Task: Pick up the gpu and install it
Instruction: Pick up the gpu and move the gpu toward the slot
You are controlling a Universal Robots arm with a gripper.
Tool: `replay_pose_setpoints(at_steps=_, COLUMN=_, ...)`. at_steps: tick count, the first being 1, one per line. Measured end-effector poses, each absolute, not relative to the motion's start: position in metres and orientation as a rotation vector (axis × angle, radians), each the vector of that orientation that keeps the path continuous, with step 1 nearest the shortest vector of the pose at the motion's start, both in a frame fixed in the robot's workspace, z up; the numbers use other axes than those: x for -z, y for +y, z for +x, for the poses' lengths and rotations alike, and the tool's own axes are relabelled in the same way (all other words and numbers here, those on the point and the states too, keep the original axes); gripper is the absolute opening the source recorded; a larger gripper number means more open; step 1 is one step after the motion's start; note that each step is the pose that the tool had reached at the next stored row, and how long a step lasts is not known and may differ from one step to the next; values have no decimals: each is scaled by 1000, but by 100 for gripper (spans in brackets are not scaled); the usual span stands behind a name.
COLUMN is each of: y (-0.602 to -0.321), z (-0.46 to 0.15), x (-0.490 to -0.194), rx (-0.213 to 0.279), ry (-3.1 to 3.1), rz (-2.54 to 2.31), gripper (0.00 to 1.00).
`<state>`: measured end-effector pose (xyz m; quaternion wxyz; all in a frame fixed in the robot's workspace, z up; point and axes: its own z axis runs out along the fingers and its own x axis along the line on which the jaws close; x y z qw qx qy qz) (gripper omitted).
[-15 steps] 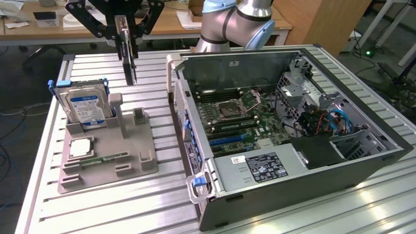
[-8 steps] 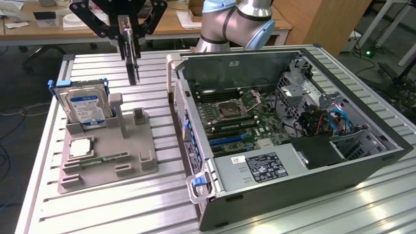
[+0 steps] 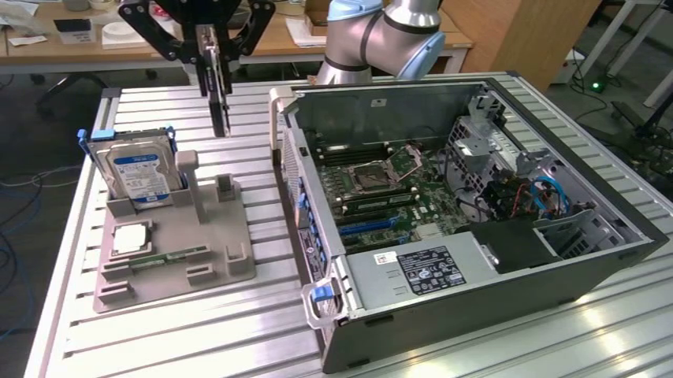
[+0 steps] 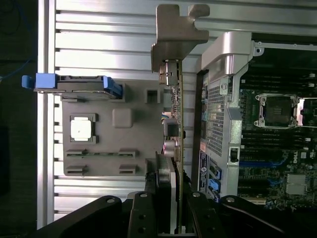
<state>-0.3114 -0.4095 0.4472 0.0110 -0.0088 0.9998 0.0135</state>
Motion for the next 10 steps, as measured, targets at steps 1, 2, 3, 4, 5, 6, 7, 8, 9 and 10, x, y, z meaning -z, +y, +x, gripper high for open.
replay_pose_setpoints(at_steps=1, y=-409, z=-311, x=-447, rx=-42, ry=3119, rz=-27, gripper=28)
replay_pose_setpoints(at_steps=2, y=-409, z=-310, x=-447, rx=-42, ry=3119, rz=-27, gripper=28)
replay_pose_setpoints(at_steps=3, y=-409, z=-310, x=-447, rx=-42, ry=3119, rz=-27, gripper=28)
replay_pose_setpoints(at_steps=4, y=-409, z=-309, x=-447, rx=-42, ry=3119, rz=-27, gripper=28)
replay_pose_setpoints(at_steps=5, y=-409, z=-309, x=-447, rx=-42, ry=3119, rz=-27, gripper=28)
replay_pose_setpoints(at_steps=6, y=-409, z=-308, x=-447, rx=-42, ry=3119, rz=-27, gripper=28)
replay_pose_setpoints(at_steps=7, y=-409, z=-308, x=-447, rx=-42, ry=3119, rz=-27, gripper=28)
replay_pose_setpoints(at_steps=8, y=-409, z=-307, x=-447, rx=-42, ry=3119, rz=-27, gripper=28)
replay_pose_setpoints(at_steps=9, y=-409, z=-307, x=-447, rx=-42, ry=3119, rz=-27, gripper=28)
replay_pose_setpoints(at_steps=10, y=-409, z=-307, x=-447, rx=-42, ry=3119, rz=-27, gripper=28)
